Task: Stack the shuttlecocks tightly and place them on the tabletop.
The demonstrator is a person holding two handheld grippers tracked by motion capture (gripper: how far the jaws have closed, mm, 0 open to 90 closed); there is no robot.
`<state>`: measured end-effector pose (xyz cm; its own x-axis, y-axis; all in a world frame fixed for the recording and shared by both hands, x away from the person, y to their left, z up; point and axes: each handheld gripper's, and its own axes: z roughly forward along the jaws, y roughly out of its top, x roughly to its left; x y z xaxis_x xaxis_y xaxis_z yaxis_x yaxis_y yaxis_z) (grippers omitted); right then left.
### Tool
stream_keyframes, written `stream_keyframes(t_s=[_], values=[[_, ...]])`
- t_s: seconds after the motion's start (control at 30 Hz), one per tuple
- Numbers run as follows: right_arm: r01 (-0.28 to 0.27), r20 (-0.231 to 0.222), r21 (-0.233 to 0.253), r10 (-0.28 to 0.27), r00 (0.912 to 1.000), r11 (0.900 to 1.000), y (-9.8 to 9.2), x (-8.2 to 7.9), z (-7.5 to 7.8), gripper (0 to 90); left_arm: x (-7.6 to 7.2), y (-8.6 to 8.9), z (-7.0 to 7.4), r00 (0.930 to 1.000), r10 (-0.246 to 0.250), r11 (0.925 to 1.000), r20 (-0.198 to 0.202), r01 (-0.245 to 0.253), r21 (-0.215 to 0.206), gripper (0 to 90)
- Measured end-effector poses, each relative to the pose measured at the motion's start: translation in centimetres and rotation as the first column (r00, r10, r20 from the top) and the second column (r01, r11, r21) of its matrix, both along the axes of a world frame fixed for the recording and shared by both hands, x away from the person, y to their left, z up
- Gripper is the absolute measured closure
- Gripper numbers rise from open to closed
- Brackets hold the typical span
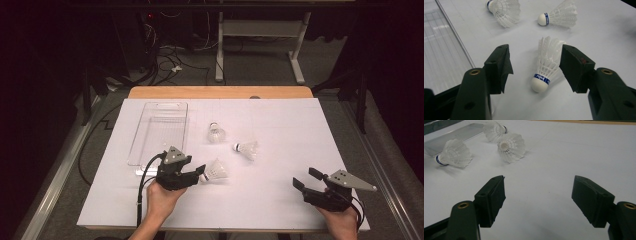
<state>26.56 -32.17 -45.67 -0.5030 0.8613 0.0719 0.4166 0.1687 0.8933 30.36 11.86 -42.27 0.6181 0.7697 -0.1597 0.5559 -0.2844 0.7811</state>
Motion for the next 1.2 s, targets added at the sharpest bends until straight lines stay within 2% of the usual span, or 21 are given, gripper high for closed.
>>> stream_keyframes(t_s=[0.37, 0.53, 0.73, 0.83, 0.93, 1.07, 1.2], values=[[-0.004, -0.018, 0.006, 0.004, 0.9998, 1.000, 0.0, 0.1, -0.1, 27.1, 1.6, -1.1, 0.4, 0.9995, -0.004, 0.9995, -0.032, 0.005, 0.033, 43.1], [-0.002, -0.017, 0.009, 0.003, 0.9999, 1.000, -0.1, 0.1, -0.1, 27.1, 2.4, -1.6, 0.5, 0.9994, 0.012, 0.9979, -0.032, -0.010, 0.064, 41.7], [-0.005, -0.018, 0.012, 0.005, 0.9998, 1.000, -0.1, 0.1, -0.1, 27.1, 3.2, -2.1, 0.6, 0.9991, 0.010, 0.9981, -0.041, -0.008, 0.061, 41.6], [-0.001, -0.020, 0.018, 0.002, 0.9998, 1.000, -0.1, 0.1, -0.1, 27.2, 3.7, -2.2, 0.6, 0.9982, 0.014, 0.9980, -0.059, -0.010, 0.062, 41.1], [-0.002, -0.018, 0.018, 0.002, 0.9998, 1.000, -0.1, 0.1, -0.1, 27.1, 4.2, -2.4, 0.7, 0.9977, 0.012, 0.9967, -0.067, -0.006, 0.080, 41.0], [-0.003, -0.019, 0.019, 0.004, 0.9998, 1.000, -0.1, 0.1, -0.1, 27.1, 4.8, -2.7, 1.1, 0.9982, 0.011, 0.9942, -0.059, -0.005, 0.108, 40.9], [-0.003, -0.021, 0.018, 0.004, 0.9998, 1.000, -0.1, 0.1, -0.1, 27.1, 5.6, -2.8, 1.2, 0.9973, 0.011, 0.9929, -0.073, -0.002, 0.119, 40.7]])
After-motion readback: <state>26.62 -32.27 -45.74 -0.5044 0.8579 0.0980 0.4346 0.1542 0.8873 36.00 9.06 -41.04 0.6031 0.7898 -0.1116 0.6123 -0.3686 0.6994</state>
